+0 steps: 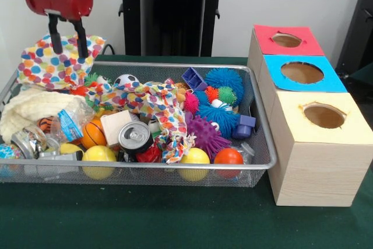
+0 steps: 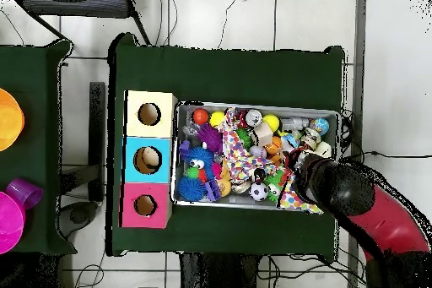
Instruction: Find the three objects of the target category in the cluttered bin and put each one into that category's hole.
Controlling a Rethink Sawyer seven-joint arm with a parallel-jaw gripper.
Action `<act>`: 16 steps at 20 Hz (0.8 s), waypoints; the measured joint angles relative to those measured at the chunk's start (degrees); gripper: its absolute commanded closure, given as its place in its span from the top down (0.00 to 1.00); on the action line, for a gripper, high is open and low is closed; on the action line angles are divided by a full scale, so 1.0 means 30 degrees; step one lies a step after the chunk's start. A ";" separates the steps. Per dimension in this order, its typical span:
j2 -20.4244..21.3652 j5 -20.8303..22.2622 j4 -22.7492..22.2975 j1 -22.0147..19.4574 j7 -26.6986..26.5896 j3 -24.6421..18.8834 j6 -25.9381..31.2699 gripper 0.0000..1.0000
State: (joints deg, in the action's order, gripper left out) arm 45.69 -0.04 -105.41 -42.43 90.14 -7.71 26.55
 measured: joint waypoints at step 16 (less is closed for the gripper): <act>-0.1572 0.0028 -0.0069 -0.1364 0.0000 -0.2428 -0.1595 1.00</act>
State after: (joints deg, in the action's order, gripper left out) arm 40.98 0.04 -105.61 -46.53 90.14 -14.99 21.77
